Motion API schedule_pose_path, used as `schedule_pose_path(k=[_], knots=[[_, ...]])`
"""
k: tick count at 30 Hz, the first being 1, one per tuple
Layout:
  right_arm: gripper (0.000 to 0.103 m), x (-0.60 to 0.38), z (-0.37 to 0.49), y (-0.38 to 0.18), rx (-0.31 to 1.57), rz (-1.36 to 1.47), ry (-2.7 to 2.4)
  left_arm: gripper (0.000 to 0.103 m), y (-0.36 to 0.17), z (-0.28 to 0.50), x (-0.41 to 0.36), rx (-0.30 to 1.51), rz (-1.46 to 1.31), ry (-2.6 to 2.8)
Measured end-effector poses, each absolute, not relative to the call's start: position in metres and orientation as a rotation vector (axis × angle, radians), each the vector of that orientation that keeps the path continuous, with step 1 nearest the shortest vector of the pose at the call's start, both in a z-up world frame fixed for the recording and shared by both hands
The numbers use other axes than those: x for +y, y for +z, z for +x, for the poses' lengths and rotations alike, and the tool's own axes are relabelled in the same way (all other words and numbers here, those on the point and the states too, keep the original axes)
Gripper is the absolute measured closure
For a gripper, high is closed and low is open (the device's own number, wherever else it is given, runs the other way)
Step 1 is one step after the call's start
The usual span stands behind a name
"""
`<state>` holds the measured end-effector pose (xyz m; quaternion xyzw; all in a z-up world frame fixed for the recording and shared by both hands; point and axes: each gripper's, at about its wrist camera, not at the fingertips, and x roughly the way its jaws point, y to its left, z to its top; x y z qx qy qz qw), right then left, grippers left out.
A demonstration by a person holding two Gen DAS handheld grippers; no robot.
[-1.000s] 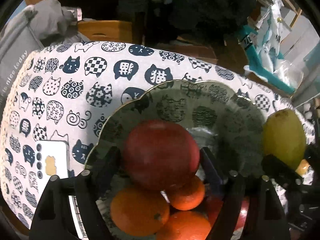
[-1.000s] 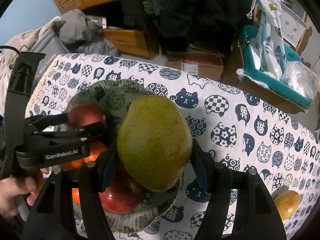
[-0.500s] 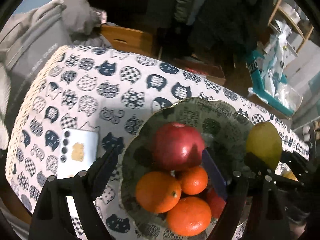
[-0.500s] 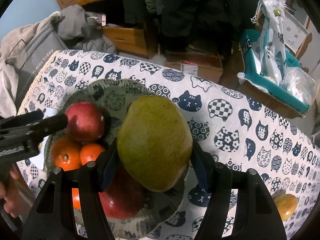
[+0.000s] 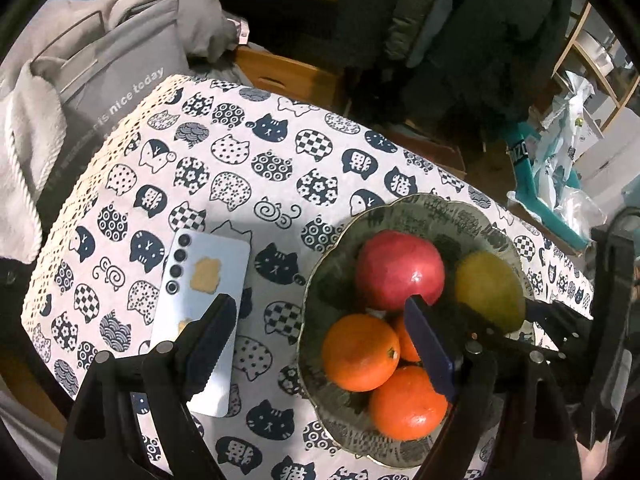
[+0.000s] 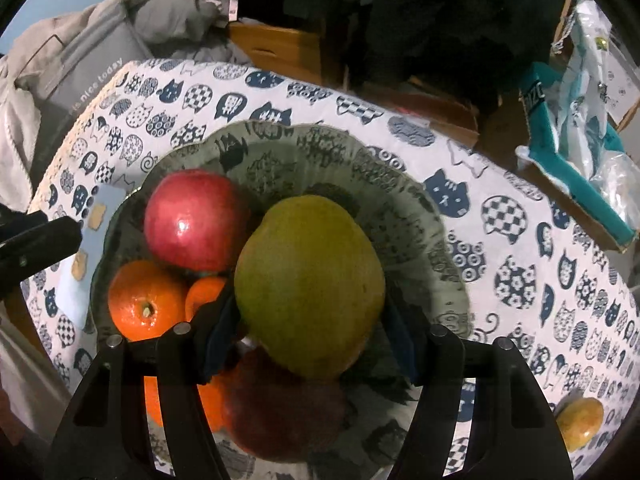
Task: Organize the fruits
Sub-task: 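Lower the red apple and pear into the bowl and open both tools, then withdraw both open tools from the bowl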
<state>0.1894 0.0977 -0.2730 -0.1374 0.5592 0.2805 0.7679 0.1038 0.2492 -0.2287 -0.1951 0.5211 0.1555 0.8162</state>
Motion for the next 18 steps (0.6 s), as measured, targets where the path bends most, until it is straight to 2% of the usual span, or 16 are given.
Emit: schedule_pose_path(k=[5,9,18], knots=[[0.035,0.103,0.19,-0.282,1.247,-0.299,0.607,0.016,-0.23,0.099,0.253,1.115,-0.423,0.337],[0.031,0.106,0.19,-0.27,1.214,-0.296,0.619,0.016,-0.229,0.097,0.256,1.112,-0.434,0.342],[0.031,0.09,0.19,-0.228,1.141,-0.228,0.613,0.016,-0.207,0.094,0.247,1.074,-0.426,0.314]])
